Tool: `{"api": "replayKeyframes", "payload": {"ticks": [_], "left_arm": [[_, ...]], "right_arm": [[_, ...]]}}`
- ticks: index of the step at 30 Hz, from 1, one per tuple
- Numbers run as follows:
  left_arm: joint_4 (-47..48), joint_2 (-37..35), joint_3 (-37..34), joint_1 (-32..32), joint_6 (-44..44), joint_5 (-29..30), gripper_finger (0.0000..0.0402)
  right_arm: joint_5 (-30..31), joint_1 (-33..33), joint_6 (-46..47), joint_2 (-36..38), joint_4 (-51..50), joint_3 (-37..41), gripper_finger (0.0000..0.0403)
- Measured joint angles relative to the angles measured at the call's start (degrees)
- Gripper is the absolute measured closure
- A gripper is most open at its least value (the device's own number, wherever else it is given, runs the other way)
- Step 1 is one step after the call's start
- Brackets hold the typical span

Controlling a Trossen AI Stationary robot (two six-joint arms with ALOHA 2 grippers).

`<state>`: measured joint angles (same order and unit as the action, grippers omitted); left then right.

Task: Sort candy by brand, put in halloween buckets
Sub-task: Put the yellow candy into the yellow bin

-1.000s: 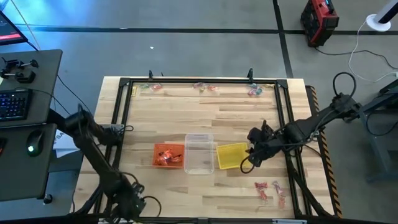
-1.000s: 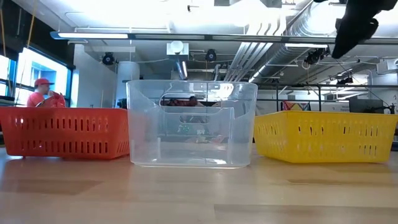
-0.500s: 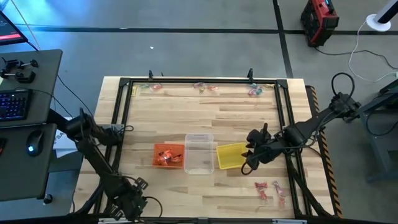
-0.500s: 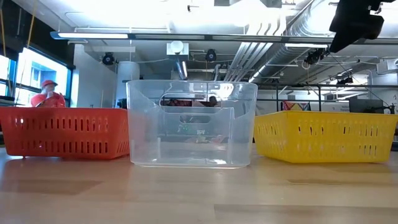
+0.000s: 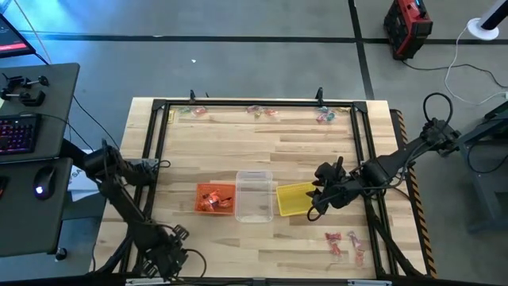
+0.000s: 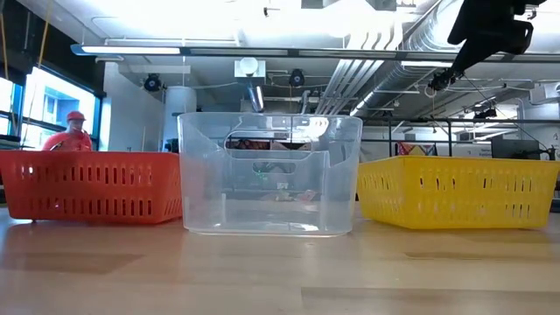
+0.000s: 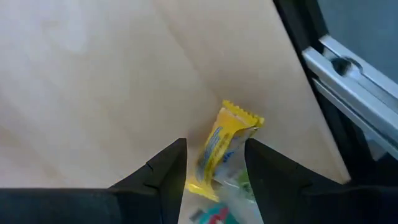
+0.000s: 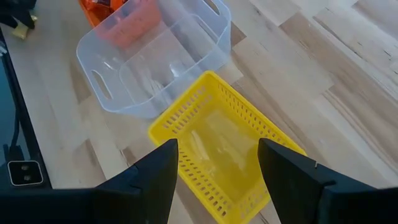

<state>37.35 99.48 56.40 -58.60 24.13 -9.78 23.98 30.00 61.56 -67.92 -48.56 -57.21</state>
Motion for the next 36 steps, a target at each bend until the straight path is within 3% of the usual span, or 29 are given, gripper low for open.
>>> {"api": "replayKeyframes", "payload": {"ticks": [9, 19, 25, 28, 31, 34, 36], "left_arm": [[-0.6, 0.0, -1.0, 2.6, -2.3, 5.0, 0.0266], [-0.7, -1.0, -2.3, 7.1, -0.1, 1.1, 0.0391], [4.2, -10.0, -0.7, 9.9, 6.2, 0.6, 0.0397], [6.8, -16.9, 1.5, 12.1, 5.6, 5.6, 0.0397], [7.0, -22.6, 4.1, 16.2, 1.4, 15.7, 0.0399], [3.1, -24.9, 5.8, 22.5, -5.9, 23.2, 0.04], [-2.6, -24.9, 6.2, 27.8, -11.1, 24.2, 0.04]], "right_arm": [[0.0, 0.0, 0.0, 0.0, 0.0, 0.0, 0.0188], [0.0, 0.0, 0.0, 0.0, 0.0, 0.0, 0.0188], [0.0, 0.0, 0.0, 0.0, 0.0, 0.0, 0.0188], [0.0, -0.1, -0.4, 0.0, 0.0, 0.0, 0.0188], [1.3, -0.8, -0.9, 0.0, 0.0, 0.0, 0.0188], [2.9, -1.7, -1.0, 0.0, 0.3, 0.0, 0.0188], [3.0, -2.2, -1.0, 0.0, 1.4, 0.0, 0.0188]]}}
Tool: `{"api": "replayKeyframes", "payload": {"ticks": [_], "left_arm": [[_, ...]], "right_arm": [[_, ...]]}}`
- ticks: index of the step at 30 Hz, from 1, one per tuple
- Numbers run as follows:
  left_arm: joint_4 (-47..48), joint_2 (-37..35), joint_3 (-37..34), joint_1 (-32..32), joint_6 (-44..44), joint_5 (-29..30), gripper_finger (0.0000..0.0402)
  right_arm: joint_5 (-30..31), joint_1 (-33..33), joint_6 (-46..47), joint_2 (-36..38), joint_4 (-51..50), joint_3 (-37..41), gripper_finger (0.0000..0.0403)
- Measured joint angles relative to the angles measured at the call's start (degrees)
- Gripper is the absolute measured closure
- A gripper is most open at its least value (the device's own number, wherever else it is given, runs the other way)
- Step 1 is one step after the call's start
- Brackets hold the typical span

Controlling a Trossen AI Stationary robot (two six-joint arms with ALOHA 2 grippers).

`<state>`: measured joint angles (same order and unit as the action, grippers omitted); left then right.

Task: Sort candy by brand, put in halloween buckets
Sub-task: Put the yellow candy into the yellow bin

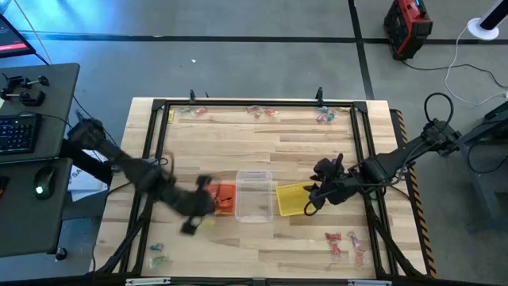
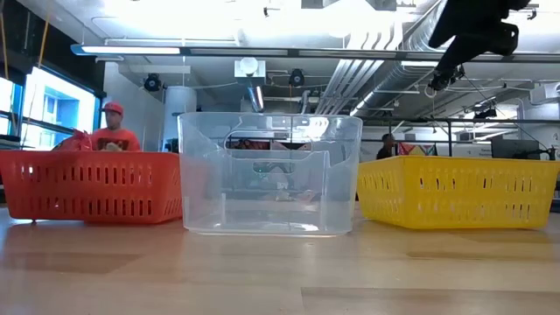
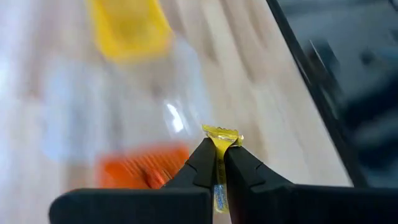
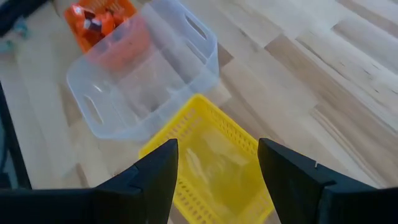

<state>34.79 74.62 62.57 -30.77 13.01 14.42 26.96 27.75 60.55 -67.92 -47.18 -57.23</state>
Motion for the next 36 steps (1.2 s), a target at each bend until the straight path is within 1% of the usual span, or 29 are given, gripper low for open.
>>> {"api": "replayKeyframes", "payload": {"ticks": [2, 4, 8, 13, 16, 19, 21, 23, 28, 32, 36], "left_arm": [[-7.3, 1.7, 0.0, 5.3, -4.4, -1.2, 0.0401], [-15.5, 4.4, 0.0, 9.8, -6.9, -3.7, 0.0401], [-32.2, 11.2, 0.0, 15.3, -7.6, -7.8, 0.0401], [-51.6, 21.5, -0.1, 17.4, -5.8, -10.7, 0.0401], [-62.3, 27.1, -0.1, 18.1, -3.2, -10.6, 0.0401], [-72.4, 32.3, -0.1, 18.9, -2.7, -9.4, 0.04], [-77.0, 35.3, -0.1, 19.5, -2.6, -9.2, 0.0396], [-78.2, 37.7, 0.4, 20.0, -1.9, -9.2, 0.0389], [-77.4, 42.1, 2.3, 20.4, -2.6, -8.8, 0.0364], [-74.5, 43.8, 5.3, 20.4, -2.7, -8.4, 0.0325], [-67.7, 44.2, 8.2, 20.4, -3.1, -8.3, 0.0277]], "right_arm": [[0.0, -0.4, -0.6, 0.0, 1.4, 0.0, 0.0188], [0.0, -0.8, -1.4, 0.0, 3.1, 0.0, 0.0188], [0.1, -1.2, -2.9, 0.0, 6.6, 0.0, 0.0188], [2.5, -1.1, -4.1, 1.2, 9.7, -0.9, 0.0188], [5.0, -1.1, -5.3, 2.5, 9.9, -2.5, 0.0188], [7.6, -1.1, -7.3, 3.4, 9.9, -4.0, 0.0188], [9.2, -1.2, -8.5, 3.6, 9.8, -4.6, 0.0188], [10.6, -1.2, -9.5, 3.6, 9.9, -5.0, 0.0188], [11.0, -1.3, -9.5, 3.5, 10.0, -5.0, 0.0188], [11.0, -1.3, -8.5, 3.5, 10.1, -5.0, 0.0188], [11.5, -1.3, -8.1, 3.5, 10.2, -5.0, 0.0188]]}}
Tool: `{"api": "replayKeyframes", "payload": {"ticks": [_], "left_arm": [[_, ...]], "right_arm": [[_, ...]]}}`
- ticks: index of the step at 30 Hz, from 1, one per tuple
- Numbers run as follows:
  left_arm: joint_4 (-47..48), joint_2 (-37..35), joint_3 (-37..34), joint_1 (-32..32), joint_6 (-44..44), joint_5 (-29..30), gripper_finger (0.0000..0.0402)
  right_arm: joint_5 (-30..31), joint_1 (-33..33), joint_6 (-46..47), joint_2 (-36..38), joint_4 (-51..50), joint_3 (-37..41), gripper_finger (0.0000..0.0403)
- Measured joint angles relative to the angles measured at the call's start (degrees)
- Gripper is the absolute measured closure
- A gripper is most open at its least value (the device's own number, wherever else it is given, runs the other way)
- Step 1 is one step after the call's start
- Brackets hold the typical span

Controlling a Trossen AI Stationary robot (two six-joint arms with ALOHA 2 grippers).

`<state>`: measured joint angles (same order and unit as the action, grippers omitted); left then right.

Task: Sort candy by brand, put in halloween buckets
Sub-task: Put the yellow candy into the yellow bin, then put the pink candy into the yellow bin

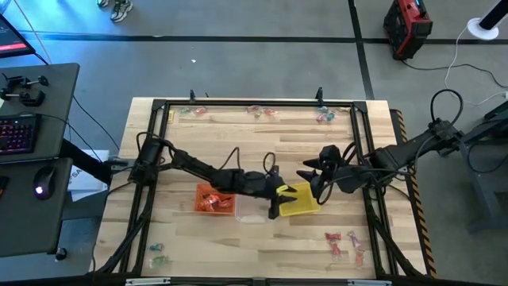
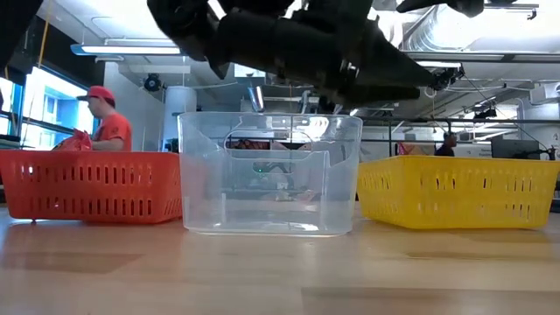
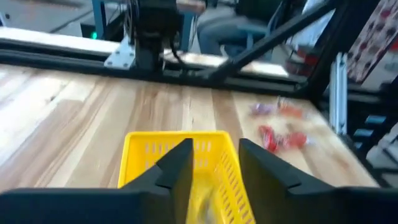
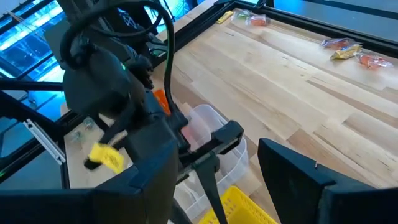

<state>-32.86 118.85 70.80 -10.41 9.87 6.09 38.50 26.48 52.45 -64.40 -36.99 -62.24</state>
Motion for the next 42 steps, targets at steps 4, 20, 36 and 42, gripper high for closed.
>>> {"api": "replayKeyframes", "payload": {"ticks": [4, 20, 36, 42], "left_arm": [[5.3, -0.8, 1.6, 0.0, -1.0, 0.0, 0.0234], [43.7, -35.1, -5.5, 1.7, 6.5, -3.4, 0.0217], [28.4, -58.5, -30.9, -7.4, 25.5, 14.4, 0.0218], [28.1, -58.5, -30.9, -7.4, 25.5, 14.5, 0.0218]], "right_arm": [[0.0, 0.0, -0.1, 0.0, -0.1, 0.0, 0.0188], [-21.5, 1.3, 21.9, 0.8, -15.2, 3.0, 0.0188], [-59.7, 21.7, 55.3, -11.9, -11.0, 18.4, 0.0188], [-61.2, 20.5, 55.2, -14.4, -8.2, 21.3, 0.0188]]}}
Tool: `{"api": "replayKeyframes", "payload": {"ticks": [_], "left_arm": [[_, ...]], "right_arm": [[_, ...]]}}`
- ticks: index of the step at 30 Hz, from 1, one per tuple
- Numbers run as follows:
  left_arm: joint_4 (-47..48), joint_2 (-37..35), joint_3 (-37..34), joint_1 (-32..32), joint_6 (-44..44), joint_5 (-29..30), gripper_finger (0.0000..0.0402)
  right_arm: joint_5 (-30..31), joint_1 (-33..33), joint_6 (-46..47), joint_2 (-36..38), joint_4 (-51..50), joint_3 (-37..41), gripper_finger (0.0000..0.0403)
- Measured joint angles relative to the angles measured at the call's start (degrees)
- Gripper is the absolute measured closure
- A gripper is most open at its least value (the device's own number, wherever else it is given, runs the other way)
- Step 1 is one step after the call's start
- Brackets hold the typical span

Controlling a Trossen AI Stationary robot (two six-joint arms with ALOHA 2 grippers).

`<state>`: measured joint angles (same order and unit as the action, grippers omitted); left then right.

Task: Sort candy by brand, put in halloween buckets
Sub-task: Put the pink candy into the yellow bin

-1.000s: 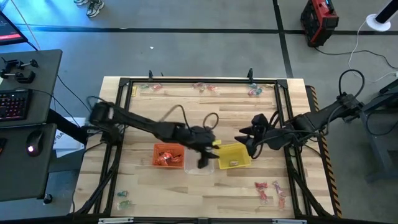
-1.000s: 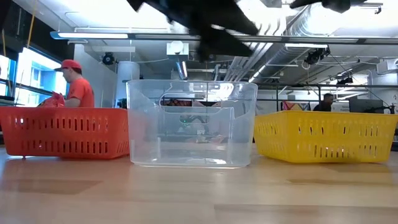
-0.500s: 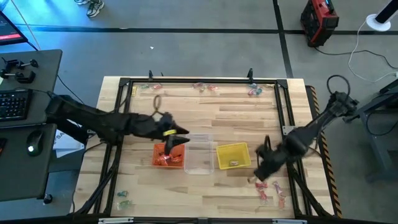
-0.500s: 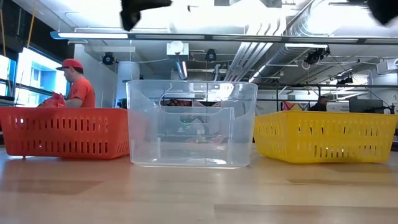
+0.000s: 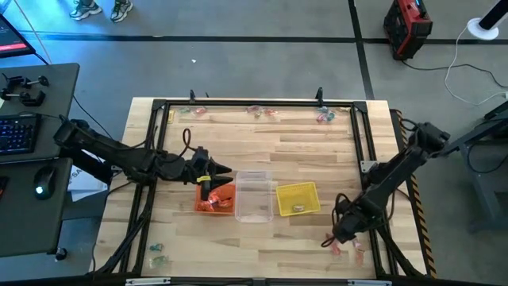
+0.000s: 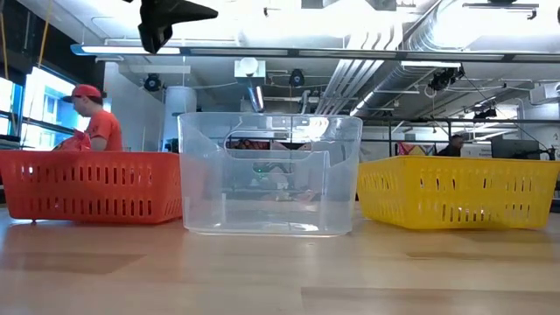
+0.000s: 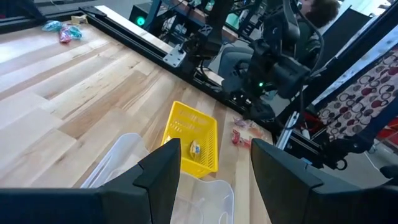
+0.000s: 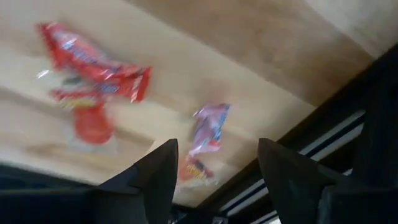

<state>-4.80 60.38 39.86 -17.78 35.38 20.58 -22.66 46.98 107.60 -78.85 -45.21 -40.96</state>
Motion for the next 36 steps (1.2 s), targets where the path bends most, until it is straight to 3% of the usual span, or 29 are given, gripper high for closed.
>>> {"api": "replayKeyframes", "payload": {"ticks": [7, 13, 17, 23, 27, 29, 31, 36], "left_arm": [[0.1, 0.0, 0.0, 0.0, 0.6, -0.4, 0.0218], [0.1, 0.0, 0.0, 0.0, 0.5, -0.4, 0.0218], [0.1, 0.0, 0.0, 0.0, 0.5, -0.4, 0.0218], [-0.5, -0.5, -0.1, 0.0, 0.4, -0.3, 0.0218], [-6.0, -3.6, -0.1, 0.0, -1.4, -0.3, 0.0218], [-7.2, -5.6, -0.1, 0.0, -3.1, 0.0, 0.0218], [-7.2, -7.8, -0.1, 0.0, -5.0, 1.5, 0.0218], [-6.9, -10.5, -0.1, 0.1, -10.7, 8.2, 0.0218]], "right_arm": [[-4.5, 0.1, -2.3, -5.1, 4.4, 1.9, 0.0188], [-2.6, 0.0, -2.4, -8.2, 7.2, 2.0, 0.0199], [-2.9, 0.0, -2.5, -9.2, 7.8, 1.9, 0.0251], [-1.2, 0.1, -3.2, -7.9, 5.1, 1.2, 0.0384], [0.8, 0.0, -6.0, -5.2, -2.8, -4.5, 0.0377], [4.5, -0.4, -7.6, -3.6, -8.5, -8.8, 0.0375], [12.0, -1.2, -8.8, -2.1, -11.8, -13.7, 0.0384], [40.6, -3.6, -15.5, -0.5, -10.4, -21.3, 0.0396]]}}
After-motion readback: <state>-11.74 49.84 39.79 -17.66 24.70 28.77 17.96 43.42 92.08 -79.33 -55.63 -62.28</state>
